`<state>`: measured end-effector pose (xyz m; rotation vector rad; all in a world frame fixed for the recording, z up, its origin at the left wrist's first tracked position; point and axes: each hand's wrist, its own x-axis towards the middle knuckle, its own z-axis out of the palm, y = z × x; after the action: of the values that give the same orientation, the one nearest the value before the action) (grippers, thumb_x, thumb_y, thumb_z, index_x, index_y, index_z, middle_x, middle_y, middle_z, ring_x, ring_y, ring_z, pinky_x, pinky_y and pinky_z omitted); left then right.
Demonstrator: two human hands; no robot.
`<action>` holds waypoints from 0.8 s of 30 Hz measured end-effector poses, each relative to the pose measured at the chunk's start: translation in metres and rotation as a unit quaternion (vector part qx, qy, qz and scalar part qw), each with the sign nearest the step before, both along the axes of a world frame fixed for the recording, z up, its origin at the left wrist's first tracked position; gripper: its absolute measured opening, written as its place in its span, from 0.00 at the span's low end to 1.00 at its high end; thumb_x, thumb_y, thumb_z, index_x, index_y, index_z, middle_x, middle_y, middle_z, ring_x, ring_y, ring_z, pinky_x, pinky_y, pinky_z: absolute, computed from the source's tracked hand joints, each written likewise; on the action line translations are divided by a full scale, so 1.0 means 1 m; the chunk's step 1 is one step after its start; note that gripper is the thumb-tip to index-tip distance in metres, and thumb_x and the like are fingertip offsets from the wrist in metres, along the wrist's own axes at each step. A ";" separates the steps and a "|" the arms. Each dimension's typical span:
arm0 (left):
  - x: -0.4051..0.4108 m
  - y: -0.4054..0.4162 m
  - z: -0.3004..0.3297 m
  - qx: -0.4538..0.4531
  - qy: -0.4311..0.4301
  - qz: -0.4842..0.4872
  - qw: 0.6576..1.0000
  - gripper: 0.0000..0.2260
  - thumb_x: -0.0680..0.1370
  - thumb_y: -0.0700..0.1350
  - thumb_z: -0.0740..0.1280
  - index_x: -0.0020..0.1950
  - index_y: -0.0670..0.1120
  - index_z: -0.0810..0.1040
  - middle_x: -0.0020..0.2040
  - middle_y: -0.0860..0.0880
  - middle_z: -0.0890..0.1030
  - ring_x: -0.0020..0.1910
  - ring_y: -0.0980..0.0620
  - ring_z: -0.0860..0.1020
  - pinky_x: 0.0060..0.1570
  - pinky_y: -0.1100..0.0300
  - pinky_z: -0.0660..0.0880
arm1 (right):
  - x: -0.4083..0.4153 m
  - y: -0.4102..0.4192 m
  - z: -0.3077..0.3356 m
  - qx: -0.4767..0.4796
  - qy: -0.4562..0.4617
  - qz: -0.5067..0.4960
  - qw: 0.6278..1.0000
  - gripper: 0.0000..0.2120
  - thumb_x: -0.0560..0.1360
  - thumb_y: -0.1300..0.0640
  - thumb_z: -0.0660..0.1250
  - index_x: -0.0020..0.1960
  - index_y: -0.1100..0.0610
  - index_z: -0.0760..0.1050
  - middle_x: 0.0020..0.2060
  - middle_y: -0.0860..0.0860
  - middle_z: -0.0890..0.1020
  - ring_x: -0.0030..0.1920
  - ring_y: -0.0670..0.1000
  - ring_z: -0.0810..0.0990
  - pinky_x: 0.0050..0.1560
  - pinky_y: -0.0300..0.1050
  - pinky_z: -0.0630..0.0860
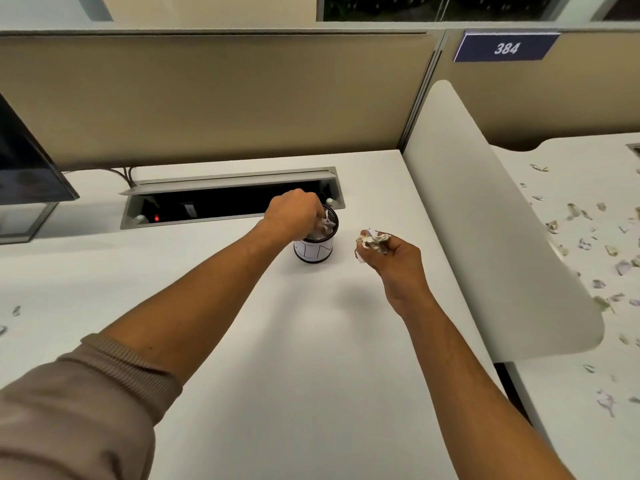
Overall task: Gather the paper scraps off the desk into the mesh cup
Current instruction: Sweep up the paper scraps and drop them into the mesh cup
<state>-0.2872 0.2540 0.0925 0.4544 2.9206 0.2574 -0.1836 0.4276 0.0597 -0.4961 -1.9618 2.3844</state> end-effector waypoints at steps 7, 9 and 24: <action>-0.010 -0.011 -0.001 0.068 -0.048 -0.008 0.997 0.11 0.78 0.45 0.65 0.59 0.55 0.77 0.55 0.48 0.79 0.53 0.45 0.76 0.47 0.54 0.73 | -0.013 -0.001 -0.003 0.013 -0.008 0.005 1.000 0.10 0.70 0.69 0.73 0.45 0.55 0.82 0.40 0.47 0.85 0.40 0.51 0.80 0.52 0.45 0.77; -0.010 -0.013 -0.002 0.073 -0.029 -0.001 0.997 0.09 0.77 0.44 0.66 0.56 0.54 0.78 0.54 0.49 0.80 0.51 0.46 0.77 0.45 0.55 0.72 | -0.016 -0.003 -0.003 0.021 -0.011 0.006 1.000 0.10 0.69 0.69 0.74 0.45 0.55 0.83 0.41 0.47 0.85 0.42 0.51 0.81 0.54 0.46 0.78; 0.013 -0.040 -0.036 0.271 0.023 0.205 0.940 0.09 0.77 0.45 0.68 0.56 0.49 0.81 0.46 0.48 0.81 0.48 0.48 0.79 0.49 0.56 0.76 | -0.070 -0.042 0.020 0.270 -0.012 0.100 0.958 0.13 0.67 0.60 0.77 0.51 0.54 0.83 0.44 0.49 0.85 0.45 0.48 0.82 0.49 0.42 0.77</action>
<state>-0.2740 0.2143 0.0561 -0.1004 2.9260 1.1342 -0.2537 0.3854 0.0802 -0.3087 -2.6405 1.7981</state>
